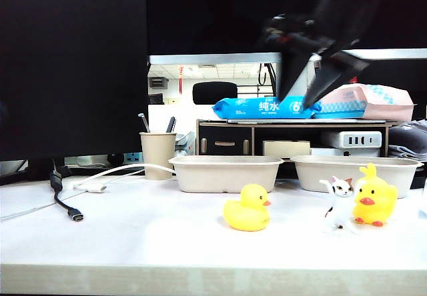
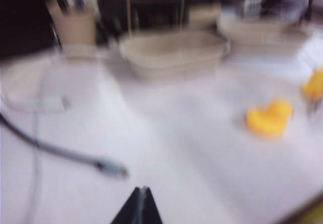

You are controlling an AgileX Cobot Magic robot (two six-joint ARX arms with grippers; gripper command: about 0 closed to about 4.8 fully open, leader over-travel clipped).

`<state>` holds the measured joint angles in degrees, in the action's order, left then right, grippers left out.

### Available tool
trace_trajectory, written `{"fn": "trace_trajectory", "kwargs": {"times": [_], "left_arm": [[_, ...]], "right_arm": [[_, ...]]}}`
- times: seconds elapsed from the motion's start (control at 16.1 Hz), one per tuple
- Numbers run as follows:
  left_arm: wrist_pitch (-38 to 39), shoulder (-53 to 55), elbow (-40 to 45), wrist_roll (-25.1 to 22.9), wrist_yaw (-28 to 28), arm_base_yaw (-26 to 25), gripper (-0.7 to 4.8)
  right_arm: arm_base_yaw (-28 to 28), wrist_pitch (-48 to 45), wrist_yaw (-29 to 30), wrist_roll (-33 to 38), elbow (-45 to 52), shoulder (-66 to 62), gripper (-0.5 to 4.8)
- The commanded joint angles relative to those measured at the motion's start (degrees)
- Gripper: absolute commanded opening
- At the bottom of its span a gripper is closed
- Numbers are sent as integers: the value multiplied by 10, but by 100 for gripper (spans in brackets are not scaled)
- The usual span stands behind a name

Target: Put the dolls with similar colors into the same paper box, while dolls with different colors go into separate paper boxes.

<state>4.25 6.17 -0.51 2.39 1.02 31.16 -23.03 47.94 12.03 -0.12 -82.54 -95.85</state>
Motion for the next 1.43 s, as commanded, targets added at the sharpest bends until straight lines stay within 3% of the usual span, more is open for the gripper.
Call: {"fn": "trace_trajectory", "kwargs": {"times": [0.06, 0.19, 0.25, 0.31, 0.37, 0.5, 0.62, 1.43], "left_arm": [[0, 63, 0, -1, -3, 21, -5], [0, 80, 0, -1, -3, 56, -5], [0, 87, 0, -1, -3, 83, -5], [-1, 91, 0, -1, -3, 103, -5], [0, 99, 0, 0, 5, 132, -5], [-1, 112, 0, -1, 7, 142, -5], [0, 120, 0, -1, 5, 141, -5], [0, 123, 0, -1, 5, 141, -5]], "right_arm": [[-73, 56, -31, -20, 2, -4, 276], [-114, 59, -70, -19, 2, -4, 344], [-138, 66, -72, -18, 2, -8, 421], [-151, 73, -72, -18, 2, -11, 443], [-168, 86, -77, -18, 2, -15, 442], [-180, 100, -99, -18, 2, -21, 443], [-183, 111, -95, -16, 2, -26, 479], [-197, 88, -89, -16, 2, -130, 479]]}}
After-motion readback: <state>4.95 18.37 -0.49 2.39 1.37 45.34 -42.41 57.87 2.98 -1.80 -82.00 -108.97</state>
